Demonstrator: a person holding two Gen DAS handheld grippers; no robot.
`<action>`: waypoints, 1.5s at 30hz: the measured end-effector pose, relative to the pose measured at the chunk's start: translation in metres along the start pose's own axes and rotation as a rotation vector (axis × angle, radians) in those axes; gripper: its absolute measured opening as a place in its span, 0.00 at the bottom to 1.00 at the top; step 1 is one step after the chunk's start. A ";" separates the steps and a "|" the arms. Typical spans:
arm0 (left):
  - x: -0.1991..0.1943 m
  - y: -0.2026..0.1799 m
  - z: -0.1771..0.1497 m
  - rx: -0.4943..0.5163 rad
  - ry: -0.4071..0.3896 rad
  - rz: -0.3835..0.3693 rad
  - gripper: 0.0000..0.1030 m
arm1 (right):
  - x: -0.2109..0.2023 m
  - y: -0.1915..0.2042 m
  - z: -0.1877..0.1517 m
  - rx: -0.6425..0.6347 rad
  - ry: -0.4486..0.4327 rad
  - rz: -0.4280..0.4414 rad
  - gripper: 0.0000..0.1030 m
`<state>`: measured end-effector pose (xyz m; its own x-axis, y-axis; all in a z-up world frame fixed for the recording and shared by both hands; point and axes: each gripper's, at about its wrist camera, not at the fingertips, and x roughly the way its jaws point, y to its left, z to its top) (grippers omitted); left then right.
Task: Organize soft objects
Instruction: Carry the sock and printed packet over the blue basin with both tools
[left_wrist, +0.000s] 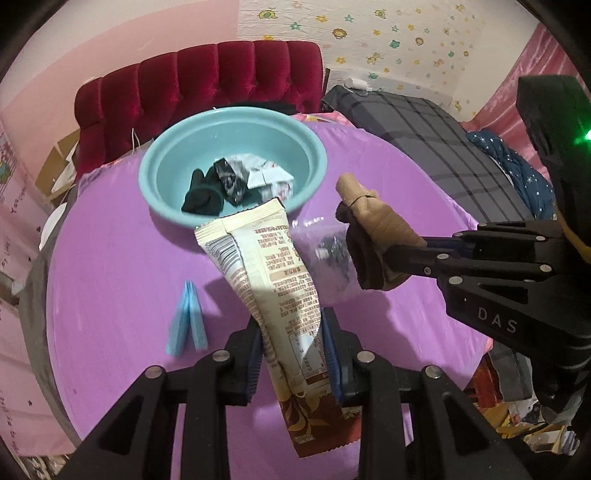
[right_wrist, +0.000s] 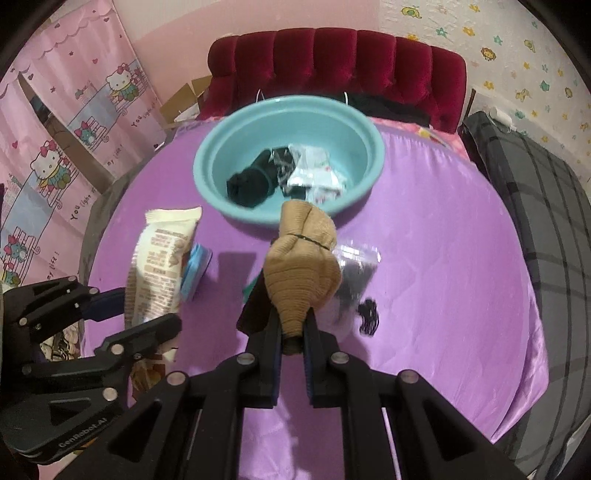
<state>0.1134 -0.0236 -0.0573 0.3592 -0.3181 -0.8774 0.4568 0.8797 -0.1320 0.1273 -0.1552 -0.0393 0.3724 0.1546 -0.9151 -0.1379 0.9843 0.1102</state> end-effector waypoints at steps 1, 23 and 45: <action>0.001 0.002 0.005 0.004 -0.002 -0.002 0.31 | 0.000 0.000 0.006 0.003 -0.001 0.002 0.09; 0.058 0.069 0.123 0.048 0.012 0.004 0.31 | 0.050 -0.017 0.126 0.063 -0.004 -0.009 0.09; 0.151 0.110 0.189 0.008 0.099 -0.007 0.32 | 0.131 -0.039 0.193 0.148 0.063 0.000 0.11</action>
<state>0.3717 -0.0417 -0.1175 0.2743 -0.2872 -0.9178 0.4659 0.8746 -0.1345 0.3581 -0.1570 -0.0885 0.3139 0.1535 -0.9370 0.0002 0.9868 0.1618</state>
